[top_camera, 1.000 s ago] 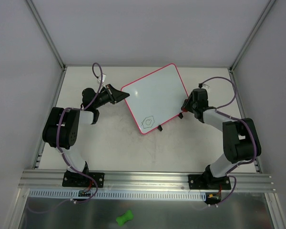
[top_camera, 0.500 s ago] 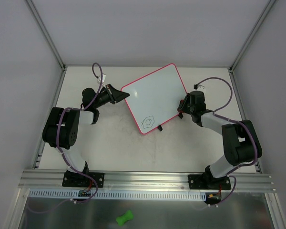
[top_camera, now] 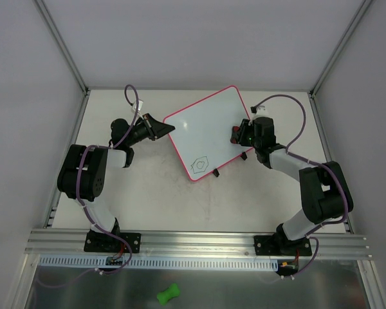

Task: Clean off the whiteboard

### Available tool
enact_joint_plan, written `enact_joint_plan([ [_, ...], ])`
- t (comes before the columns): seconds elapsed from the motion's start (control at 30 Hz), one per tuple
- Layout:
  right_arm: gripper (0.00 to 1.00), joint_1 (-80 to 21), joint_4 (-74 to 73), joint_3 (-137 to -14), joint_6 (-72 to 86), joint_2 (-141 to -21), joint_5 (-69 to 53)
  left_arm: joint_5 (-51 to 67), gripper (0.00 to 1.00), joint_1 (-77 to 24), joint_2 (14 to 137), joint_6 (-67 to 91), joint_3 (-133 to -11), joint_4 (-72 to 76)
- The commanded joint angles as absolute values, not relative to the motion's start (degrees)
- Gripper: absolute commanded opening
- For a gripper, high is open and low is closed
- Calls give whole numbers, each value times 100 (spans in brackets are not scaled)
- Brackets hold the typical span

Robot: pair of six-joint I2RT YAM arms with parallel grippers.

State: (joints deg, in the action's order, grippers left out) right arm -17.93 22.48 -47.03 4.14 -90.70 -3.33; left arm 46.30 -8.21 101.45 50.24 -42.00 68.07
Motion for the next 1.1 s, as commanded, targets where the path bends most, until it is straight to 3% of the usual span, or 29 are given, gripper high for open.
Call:
enact_joint_plan([
  [0.0,0,-1889,2112,-4886,202,-9070,-318,4922,0,-914,10143,4447,-4184,6741],
  [0.13,0,-1864,1785,-4966,202,-9202,587,4922,0,-914,10143,4465,-4175,6750],
  [0.43,0,-1257,1600,-4703,1273,-9360,817,4931,0,-914,10116,4438,-4149,6750],
  [0.83,0,-1415,941,-4588,1503,-9255,1256,4939,0,-914,10116,4438,-4149,6750],
  [1.07,0,-1582,-174,-5071,1722,-9229,2600,4922,0,-914,10107,4430,-4140,6741],
])
